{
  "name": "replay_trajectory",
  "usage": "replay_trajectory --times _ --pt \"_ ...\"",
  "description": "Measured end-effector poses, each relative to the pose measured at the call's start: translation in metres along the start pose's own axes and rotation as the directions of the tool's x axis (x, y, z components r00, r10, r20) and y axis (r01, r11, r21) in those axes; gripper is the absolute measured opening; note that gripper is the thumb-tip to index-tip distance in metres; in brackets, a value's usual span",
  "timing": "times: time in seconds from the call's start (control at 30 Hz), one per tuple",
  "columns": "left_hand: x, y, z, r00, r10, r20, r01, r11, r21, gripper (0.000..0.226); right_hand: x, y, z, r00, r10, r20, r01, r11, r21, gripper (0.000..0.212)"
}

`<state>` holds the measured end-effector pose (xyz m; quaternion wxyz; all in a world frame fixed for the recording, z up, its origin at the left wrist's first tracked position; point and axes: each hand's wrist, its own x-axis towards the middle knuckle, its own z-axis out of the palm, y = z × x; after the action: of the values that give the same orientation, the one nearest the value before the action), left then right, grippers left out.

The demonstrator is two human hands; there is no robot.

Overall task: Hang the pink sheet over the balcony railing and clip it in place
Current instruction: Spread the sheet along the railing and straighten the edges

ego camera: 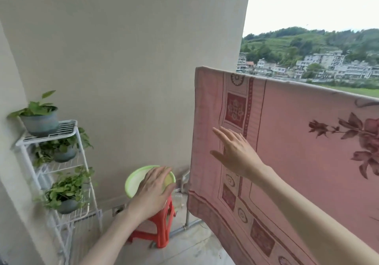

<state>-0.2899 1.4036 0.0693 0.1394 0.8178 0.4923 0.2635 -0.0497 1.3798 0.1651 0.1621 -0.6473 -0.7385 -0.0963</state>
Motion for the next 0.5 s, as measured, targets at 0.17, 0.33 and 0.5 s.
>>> replay_trajectory --times 0.17,0.33,0.5 --pt "0.150 -0.041 -0.014 0.998 0.061 0.002 -0.061 0.993 -0.106 0.044 0.126 0.029 0.011 0.994 0.045 -0.095 -0.046 0.999 -0.015 0.065" --pt "0.269 -0.073 -0.026 0.994 0.104 -0.035 -0.109 0.974 -0.199 0.040 0.237 0.045 0.010 0.986 0.064 -0.153 -0.076 0.994 -0.080 0.060" --pt "0.385 -0.092 -0.018 0.987 0.162 0.009 -0.153 0.943 -0.294 0.036 0.328 0.062 0.012 0.976 0.080 -0.205 -0.120 0.974 -0.194 0.056"
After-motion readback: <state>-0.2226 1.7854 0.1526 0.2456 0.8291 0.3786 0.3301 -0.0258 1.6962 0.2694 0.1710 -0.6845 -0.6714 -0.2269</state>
